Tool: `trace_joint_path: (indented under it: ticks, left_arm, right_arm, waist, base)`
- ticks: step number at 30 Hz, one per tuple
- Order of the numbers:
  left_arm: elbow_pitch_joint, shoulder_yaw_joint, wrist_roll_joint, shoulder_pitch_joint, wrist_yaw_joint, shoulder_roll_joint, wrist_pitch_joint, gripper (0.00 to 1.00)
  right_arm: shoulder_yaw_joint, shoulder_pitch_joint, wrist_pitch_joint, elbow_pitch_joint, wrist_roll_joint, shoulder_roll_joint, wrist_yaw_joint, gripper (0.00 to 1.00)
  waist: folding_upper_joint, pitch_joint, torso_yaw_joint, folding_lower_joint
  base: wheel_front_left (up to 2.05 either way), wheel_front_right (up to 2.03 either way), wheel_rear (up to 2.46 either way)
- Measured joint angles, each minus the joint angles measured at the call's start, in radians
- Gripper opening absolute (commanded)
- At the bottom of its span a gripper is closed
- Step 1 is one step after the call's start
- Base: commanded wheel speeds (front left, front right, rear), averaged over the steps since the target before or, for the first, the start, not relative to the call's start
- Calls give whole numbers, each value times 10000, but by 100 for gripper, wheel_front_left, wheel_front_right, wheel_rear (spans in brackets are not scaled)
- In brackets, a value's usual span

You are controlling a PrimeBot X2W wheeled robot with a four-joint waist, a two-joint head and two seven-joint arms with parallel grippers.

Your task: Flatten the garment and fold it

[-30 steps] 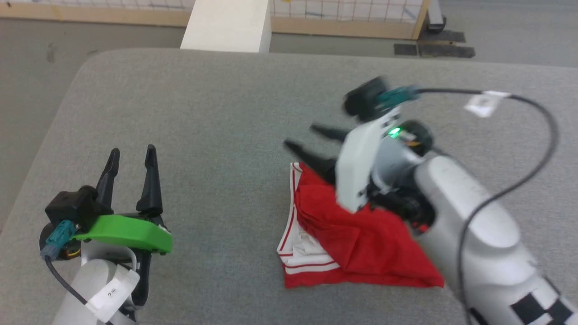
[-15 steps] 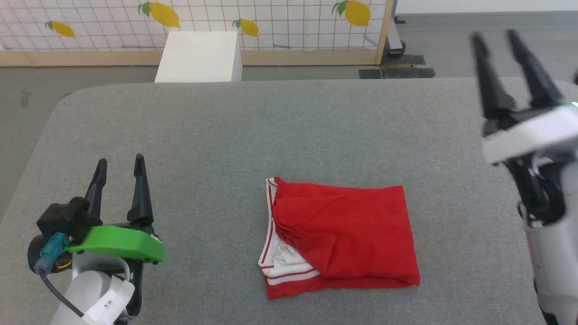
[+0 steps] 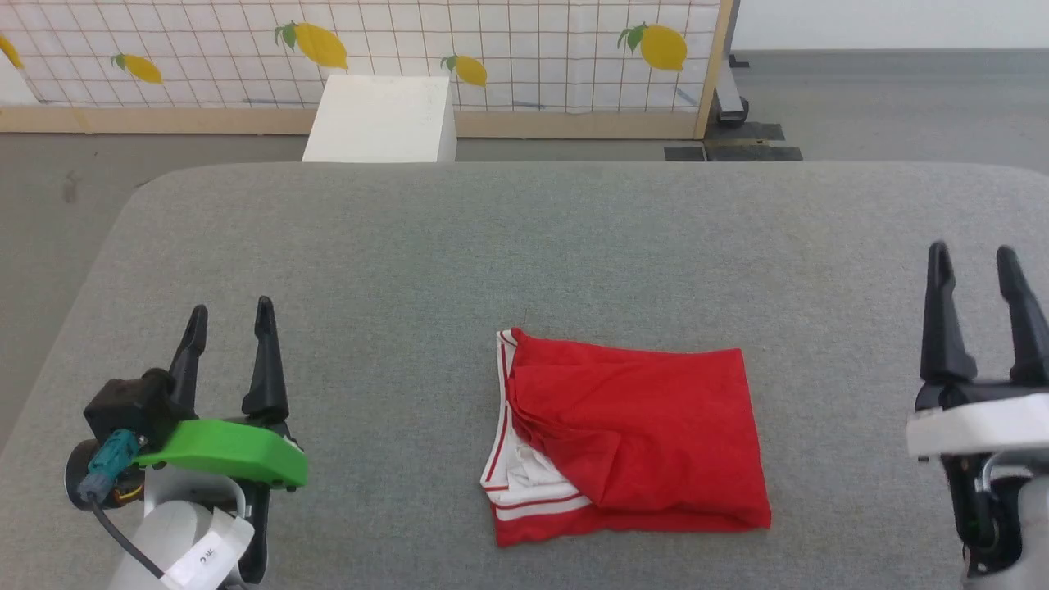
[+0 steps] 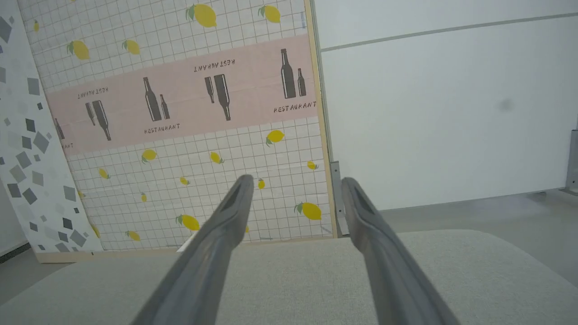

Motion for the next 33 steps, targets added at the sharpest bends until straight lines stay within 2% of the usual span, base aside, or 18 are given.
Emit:
trace_joint_path:
  ticks: [14,33]
  left_arm:
    - [520,-431,98,101,21,35,184,100]
    - [715,-579,77,121,-6,67,222,100]
  right_arm:
    - [107,1020,330,499,-339,88,0,100]
    - [94,1076,754,573,-474,182,0,100]
  waist:
    - [0,-51,166,0]
    - [0,-14,139,0]
  base:
    - [0,0,0]
    - [0,0,0]
